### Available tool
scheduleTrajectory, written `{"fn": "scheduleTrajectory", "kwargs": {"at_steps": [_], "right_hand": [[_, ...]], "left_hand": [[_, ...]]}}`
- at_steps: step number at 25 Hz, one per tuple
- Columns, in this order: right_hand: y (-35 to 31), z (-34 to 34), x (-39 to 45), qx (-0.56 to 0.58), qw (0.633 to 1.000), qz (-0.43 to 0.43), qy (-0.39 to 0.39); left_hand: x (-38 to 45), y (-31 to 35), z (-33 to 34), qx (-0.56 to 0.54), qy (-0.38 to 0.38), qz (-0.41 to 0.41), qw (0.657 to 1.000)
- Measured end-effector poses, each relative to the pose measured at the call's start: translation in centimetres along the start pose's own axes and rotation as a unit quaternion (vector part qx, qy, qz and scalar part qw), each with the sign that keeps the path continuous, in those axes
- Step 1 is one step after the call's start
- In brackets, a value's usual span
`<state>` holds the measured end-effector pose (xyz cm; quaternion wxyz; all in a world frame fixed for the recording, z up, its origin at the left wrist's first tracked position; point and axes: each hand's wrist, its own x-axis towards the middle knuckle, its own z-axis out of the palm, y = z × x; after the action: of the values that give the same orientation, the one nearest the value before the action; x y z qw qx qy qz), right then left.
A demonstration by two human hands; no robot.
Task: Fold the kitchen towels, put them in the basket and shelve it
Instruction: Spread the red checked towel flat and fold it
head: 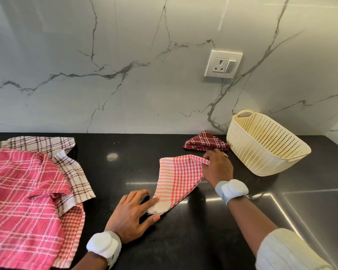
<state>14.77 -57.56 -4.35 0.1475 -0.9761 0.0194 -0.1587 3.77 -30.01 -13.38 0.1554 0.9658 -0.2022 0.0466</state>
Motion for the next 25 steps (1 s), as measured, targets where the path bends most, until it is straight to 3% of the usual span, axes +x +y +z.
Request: {"fn": "scheduleTrajectory", "kwargs": {"at_steps": [2,7,11,14,19,22,25], "right_hand": [[-2.2,0.0,-1.7,0.031,0.998,-0.059,0.022],[-5.6,2.5,-10.1,0.150,0.986,-0.077,0.009],[-6.6,4.6,-13.2,0.164,0.980,-0.067,-0.086],[-6.6,5.2,-13.9,0.161,0.973,-0.084,-0.145],[-5.8,5.4,-13.5,0.147,0.971,-0.099,-0.163],[-4.7,4.8,-12.5,0.118,0.958,-0.169,-0.200],[-2.3,4.1,-9.5,0.043,0.952,-0.251,-0.170]], "left_hand": [[0.0,0.1,-0.2,0.000,-0.015,0.011,1.000],[0.1,-0.1,-0.1,0.012,-0.010,0.021,1.000],[0.2,-0.4,0.0,0.014,-0.016,0.018,1.000],[0.4,-0.5,0.1,0.011,-0.022,0.023,0.999],[0.3,-0.8,0.4,0.002,-0.017,0.022,1.000],[0.0,-0.5,0.2,-0.007,-0.001,0.020,1.000],[-0.3,-0.2,0.2,0.017,0.040,0.017,0.999]]}}
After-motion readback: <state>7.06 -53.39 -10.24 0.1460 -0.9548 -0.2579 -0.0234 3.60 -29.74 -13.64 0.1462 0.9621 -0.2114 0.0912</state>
